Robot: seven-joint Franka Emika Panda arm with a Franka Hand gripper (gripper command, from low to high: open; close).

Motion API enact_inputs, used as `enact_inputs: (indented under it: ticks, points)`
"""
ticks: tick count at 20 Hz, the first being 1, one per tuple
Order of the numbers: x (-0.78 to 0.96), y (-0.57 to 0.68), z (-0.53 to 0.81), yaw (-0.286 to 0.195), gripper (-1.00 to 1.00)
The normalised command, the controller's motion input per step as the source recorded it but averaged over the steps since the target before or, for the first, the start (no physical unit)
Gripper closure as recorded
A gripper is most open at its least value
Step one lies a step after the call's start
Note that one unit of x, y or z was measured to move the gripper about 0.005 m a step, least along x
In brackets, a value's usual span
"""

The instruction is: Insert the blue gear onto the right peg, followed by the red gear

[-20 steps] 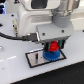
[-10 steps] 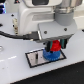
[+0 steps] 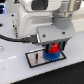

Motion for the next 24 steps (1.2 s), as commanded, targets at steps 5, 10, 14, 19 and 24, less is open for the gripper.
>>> enact_inputs:
  ticks: [5, 10, 14, 19, 24]
  points:
    - [0.07, 0.0, 0.06, 0.0, 1.0]
    - [0.19, -0.01, 0.33, 0.0, 1.0]
    - [0.04, -0.02, 0.06, 0.0, 1.0]
    - [0.1, -0.05, -0.05, 0.0, 1.0]
    - [0.09, -0.02, -0.16, 0.0, 1.0]
